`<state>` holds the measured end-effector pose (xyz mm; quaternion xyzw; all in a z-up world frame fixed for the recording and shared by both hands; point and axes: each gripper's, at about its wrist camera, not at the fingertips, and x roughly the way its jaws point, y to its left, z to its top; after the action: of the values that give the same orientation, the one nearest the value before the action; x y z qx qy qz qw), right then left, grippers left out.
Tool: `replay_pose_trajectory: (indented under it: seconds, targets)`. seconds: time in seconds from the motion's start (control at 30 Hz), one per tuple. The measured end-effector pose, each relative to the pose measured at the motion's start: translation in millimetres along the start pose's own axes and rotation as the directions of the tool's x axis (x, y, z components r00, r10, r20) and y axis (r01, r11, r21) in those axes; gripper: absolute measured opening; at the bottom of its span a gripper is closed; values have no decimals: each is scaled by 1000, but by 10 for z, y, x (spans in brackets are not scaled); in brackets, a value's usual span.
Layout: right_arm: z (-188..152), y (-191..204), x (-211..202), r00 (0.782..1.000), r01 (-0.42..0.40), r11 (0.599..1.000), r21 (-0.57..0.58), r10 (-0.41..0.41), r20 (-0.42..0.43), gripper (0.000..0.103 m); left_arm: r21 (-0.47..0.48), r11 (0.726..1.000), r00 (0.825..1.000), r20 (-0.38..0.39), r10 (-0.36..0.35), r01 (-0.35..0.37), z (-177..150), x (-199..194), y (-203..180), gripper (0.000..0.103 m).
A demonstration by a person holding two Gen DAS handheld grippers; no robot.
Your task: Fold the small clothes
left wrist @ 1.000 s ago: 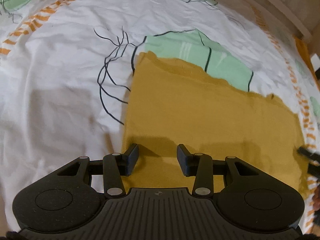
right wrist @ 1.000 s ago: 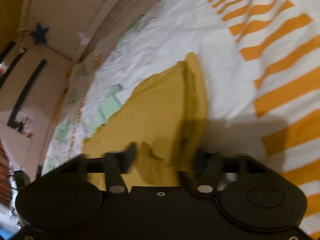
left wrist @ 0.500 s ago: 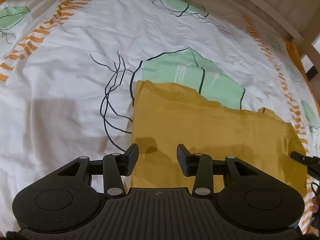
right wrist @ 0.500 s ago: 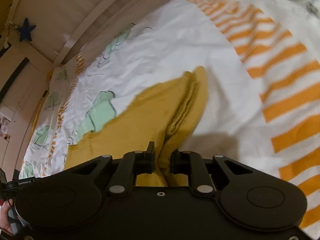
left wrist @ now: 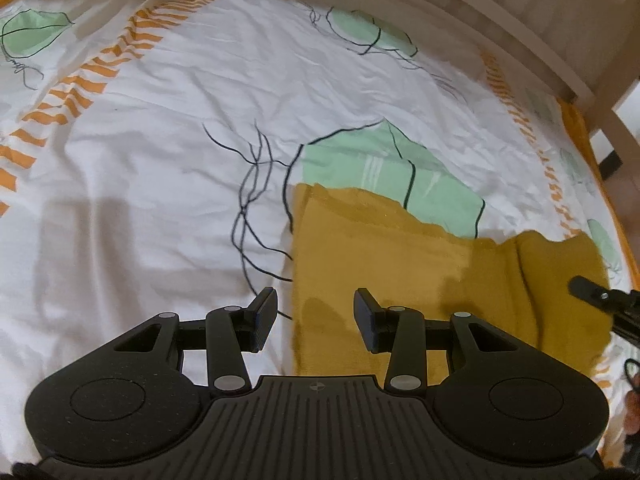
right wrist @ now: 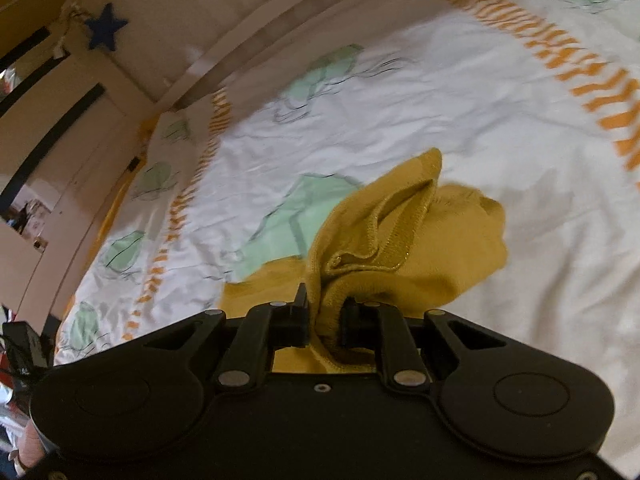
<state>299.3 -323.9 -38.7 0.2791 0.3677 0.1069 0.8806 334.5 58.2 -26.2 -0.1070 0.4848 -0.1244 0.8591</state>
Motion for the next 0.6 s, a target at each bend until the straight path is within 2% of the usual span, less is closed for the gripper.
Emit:
replay_pose_trajectory:
  seconds: [0.13, 0.27, 0.4, 0.6]
  targets:
    - [-143, 282, 208, 999, -40, 999, -24, 39, -33, 22, -20, 1000, 1000, 17, 6, -6, 35, -66, 118, 41]
    - [-330, 547, 481, 997, -36, 997, -71, 31, -71, 22, -22, 1000, 1000, 20, 15, -15, 48, -93, 208, 40]
    - [-487, 755, 649, 996, -25, 993, -115, 15, -85, 22, -13, 1000, 1000, 15, 21, -21, 46, -99, 268, 41]
    - [-641, 989, 846, 996, 26, 982, -187, -42, -84, 22, -54, 999, 1000, 11, -2, 2, 64, -89, 366, 41]
